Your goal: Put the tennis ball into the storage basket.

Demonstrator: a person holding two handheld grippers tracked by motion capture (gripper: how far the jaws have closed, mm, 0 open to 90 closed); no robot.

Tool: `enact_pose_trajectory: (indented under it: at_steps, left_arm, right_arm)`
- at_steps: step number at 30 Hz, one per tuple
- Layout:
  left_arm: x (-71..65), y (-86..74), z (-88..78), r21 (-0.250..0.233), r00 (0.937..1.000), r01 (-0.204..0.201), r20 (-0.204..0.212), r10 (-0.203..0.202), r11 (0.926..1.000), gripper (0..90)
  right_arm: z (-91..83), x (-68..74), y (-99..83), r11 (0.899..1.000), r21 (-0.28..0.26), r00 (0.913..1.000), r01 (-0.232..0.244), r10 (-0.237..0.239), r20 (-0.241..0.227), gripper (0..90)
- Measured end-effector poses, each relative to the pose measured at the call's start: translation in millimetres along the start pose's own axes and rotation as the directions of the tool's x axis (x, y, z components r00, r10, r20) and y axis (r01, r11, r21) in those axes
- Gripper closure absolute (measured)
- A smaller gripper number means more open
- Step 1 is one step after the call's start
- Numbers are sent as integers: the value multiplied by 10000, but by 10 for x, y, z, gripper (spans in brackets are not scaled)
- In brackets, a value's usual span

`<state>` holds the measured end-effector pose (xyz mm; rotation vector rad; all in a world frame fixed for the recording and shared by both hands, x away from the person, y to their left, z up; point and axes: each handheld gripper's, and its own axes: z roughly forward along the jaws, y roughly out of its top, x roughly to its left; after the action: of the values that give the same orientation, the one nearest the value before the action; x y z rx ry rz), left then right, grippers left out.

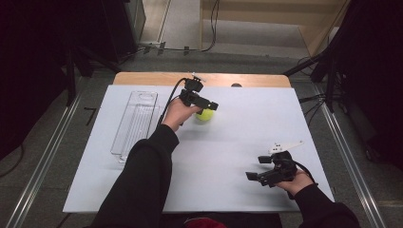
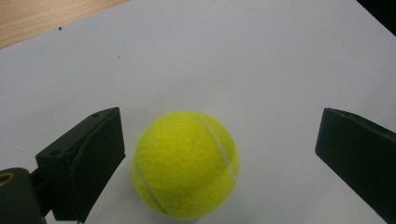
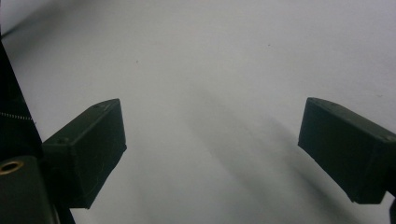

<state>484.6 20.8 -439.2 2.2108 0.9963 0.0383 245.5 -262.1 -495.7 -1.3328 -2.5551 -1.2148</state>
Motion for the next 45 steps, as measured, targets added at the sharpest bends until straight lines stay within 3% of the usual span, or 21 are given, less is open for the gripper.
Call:
enact_pose_trajectory:
  at_steps: [13, 16, 19, 26, 29, 37, 41, 45]
  left_arm:
    - [24, -8, 60, 42, 9997, -15, -240, 16, 10000, 20]
    - [17, -12, 61, -199, 9991, -189, -381, 181, 9996, 20]
    - [13, -9, 67, -392, 9998, -83, -192, 75, 9992, 20]
    - [31, -33, 115, -133, 9997, -121, -210, 118, 9998, 20]
    - [29, -43, 135, -94, 10000, 18, 50, -17, 10000, 20]
    - [34, -73, 198, 139, 9995, -160, -273, 164, 9998, 20]
    - [26, -85, 235, 265, 9995, 0, -329, 9, 9996, 20]
    - [27, -101, 248, 94, 9998, 68, -170, -66, 9999, 20]
  right_arm:
    - [-4, -2, 1, 10000, -5, 10000, 18, -19, -7, 58]
    - [-6, -2, 1, 10000, -11, 10000, 2, -2, 11, 58]
    - [-1, -5, 2, 10000, 8, 10000, 17, -17, -1, 58]
    - [-7, -6, 1, 10000, -10, 10000, 8, -8, -8, 58]
    - [-8, -4, 1, 10000, -17, 10000, -3, 3, -6, 58]
    - [-9, -3, -1, 10000, -11, 10000, 7, -7, -1, 58]
    - [-11, -2, -2, 10000, -9, 10000, 7, -7, 5, 58]
    - [-11, -3, -3, 10000, -2, 10000, 17, -17, 8, 58]
